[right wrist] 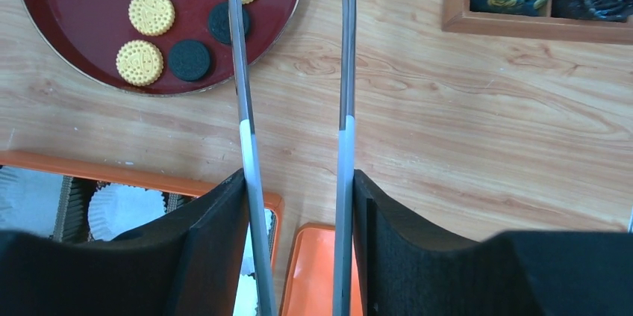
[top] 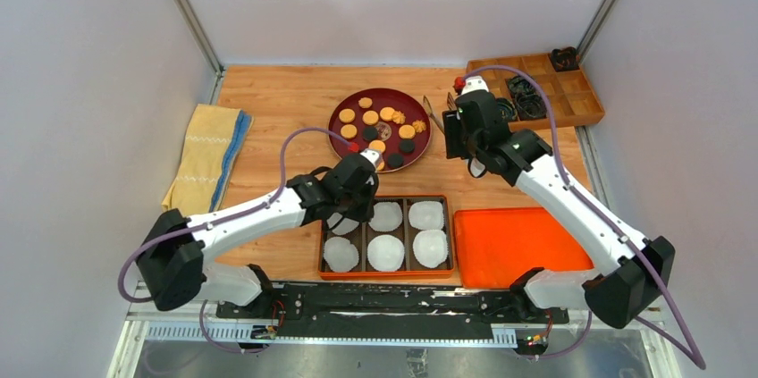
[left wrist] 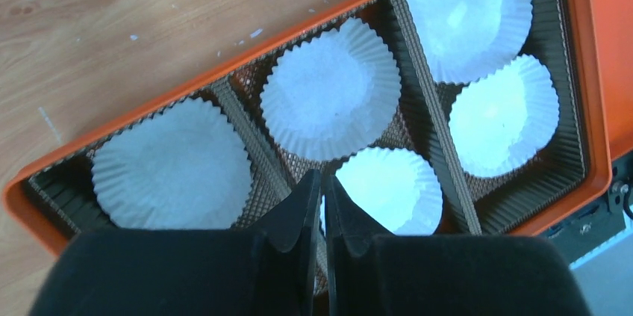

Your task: Pack the cookies

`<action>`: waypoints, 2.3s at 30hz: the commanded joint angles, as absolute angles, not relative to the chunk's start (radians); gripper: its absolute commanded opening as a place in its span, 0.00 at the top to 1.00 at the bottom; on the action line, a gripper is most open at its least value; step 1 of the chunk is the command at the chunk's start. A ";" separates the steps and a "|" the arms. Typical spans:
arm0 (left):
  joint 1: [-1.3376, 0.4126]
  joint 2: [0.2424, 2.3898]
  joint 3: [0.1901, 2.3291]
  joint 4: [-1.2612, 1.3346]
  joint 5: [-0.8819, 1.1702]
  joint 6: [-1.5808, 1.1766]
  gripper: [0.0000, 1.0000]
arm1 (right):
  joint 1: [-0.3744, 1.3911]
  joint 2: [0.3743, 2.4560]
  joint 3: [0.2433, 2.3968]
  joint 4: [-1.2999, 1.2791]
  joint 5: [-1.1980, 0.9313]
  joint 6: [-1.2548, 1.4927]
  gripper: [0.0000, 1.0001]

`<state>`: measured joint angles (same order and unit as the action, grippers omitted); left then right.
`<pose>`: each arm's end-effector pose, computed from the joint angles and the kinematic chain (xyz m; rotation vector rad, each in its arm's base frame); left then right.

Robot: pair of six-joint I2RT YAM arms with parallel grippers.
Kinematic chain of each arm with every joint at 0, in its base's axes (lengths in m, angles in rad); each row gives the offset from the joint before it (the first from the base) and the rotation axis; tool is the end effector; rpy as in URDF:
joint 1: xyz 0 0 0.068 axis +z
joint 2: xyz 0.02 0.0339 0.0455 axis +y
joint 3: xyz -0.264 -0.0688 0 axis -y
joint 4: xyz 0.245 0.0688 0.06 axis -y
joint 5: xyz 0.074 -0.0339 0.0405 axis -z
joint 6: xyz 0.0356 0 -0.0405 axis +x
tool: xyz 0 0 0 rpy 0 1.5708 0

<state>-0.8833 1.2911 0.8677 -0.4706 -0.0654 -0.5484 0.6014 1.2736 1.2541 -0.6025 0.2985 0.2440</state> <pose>0.1692 -0.2023 0.2359 0.3945 2.5093 -0.5239 0.2340 0.1479 0.3582 -0.2197 2.1546 0.1588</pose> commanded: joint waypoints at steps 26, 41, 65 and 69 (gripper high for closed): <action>-0.686 1.713 1.037 -0.226 -0.145 -0.511 0.92 | 0.614 1.151 1.213 -0.575 0.323 0.254 0.46; -0.657 1.734 1.106 -0.213 -0.071 -0.523 0.93 | 0.613 1.292 1.229 -0.511 0.249 0.200 0.46; -0.657 1.146 1.007 -0.504 -0.305 -0.510 0.66 | 0.611 1.808 1.494 -0.447 0.223 0.121 0.44; -0.657 1.137 1.002 -0.508 -0.319 -0.502 0.65 | 0.601 1.844 1.493 -0.441 0.225 0.120 0.45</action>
